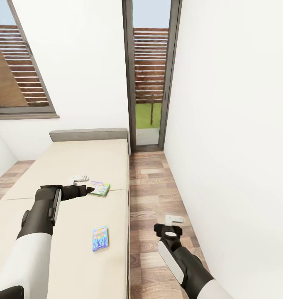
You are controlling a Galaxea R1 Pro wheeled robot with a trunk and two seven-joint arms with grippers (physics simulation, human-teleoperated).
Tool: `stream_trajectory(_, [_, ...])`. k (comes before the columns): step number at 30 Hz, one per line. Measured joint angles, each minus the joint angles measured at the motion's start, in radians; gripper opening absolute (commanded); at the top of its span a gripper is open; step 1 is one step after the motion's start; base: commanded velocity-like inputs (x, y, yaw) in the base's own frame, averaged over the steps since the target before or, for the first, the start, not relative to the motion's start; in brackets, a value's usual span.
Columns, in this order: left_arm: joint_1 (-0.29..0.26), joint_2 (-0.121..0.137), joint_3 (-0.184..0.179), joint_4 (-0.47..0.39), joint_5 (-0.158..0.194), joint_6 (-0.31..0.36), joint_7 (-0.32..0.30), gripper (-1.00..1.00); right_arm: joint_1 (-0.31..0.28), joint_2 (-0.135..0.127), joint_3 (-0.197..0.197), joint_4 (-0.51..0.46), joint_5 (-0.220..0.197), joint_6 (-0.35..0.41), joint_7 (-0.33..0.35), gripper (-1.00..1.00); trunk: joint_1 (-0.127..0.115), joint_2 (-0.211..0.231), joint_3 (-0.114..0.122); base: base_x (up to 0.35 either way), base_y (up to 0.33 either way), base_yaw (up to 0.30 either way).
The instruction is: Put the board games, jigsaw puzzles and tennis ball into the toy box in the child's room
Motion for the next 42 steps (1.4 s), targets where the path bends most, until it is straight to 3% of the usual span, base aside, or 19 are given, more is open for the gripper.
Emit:
stream_trajectory(9, [0.000, 0.000, 0.000, 0.000, 0.000, 0.000, 0.000, 1.00, 0.000, 0.001, -0.001, 0.000, 0.017, 0.000, 0.000, 1.00, 0.000, 0.000, 0.000, 0.000, 0.000, 0.000])
stream_trajectory(42, [0.000, 0.000, 0.001, 0.000, 0.000, 0.000, 0.000, 1.00, 0.000, 0.003, 0.002, -0.001, 0.018, 0.000, 0.001, 1.00, 0.000, 0.000, 0.000, 0.000, 0.000, 0.000])
